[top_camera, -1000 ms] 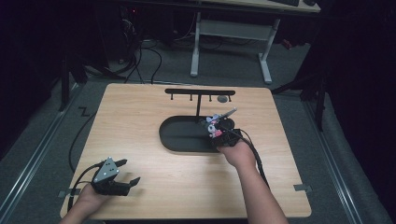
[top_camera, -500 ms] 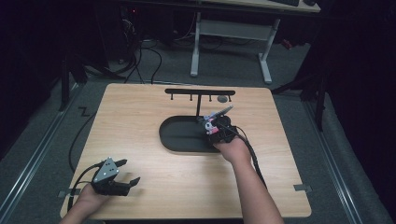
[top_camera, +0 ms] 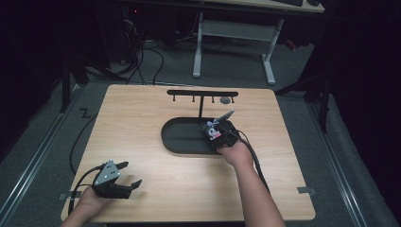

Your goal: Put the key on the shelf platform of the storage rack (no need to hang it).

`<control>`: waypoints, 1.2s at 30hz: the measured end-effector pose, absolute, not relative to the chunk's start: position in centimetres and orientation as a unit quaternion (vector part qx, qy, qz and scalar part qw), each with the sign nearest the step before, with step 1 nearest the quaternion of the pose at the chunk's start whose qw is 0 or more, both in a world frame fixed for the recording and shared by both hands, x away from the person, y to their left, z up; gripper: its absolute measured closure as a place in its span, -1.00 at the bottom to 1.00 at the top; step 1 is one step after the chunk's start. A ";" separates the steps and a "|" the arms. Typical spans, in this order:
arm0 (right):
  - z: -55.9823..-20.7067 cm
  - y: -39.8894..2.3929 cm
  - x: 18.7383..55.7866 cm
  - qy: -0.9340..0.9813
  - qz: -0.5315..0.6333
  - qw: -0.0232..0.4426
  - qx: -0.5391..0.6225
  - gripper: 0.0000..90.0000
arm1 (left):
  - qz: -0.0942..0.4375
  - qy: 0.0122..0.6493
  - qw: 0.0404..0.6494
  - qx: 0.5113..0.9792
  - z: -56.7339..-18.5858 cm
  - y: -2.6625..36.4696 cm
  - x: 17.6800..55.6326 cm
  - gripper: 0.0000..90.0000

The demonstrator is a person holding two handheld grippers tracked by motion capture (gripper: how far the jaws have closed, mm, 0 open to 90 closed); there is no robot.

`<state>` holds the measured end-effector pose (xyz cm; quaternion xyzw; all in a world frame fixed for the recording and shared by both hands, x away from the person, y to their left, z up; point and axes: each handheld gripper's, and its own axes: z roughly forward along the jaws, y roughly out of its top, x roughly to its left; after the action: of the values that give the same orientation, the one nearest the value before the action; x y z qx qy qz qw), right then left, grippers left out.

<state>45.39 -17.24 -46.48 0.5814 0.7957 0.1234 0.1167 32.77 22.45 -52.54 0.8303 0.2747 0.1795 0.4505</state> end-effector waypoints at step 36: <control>-44.3 -18.5 41.0 0.790 0.212 0.167 0.550 -0.28 | 0.178 0.276 0.442 0.835 -52.6 22.2 33.0 -0.66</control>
<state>40.98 -18.51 -44.27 0.5502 0.7902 0.2116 0.1675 32.98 22.20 -52.60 0.8347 0.2759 0.1778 0.4422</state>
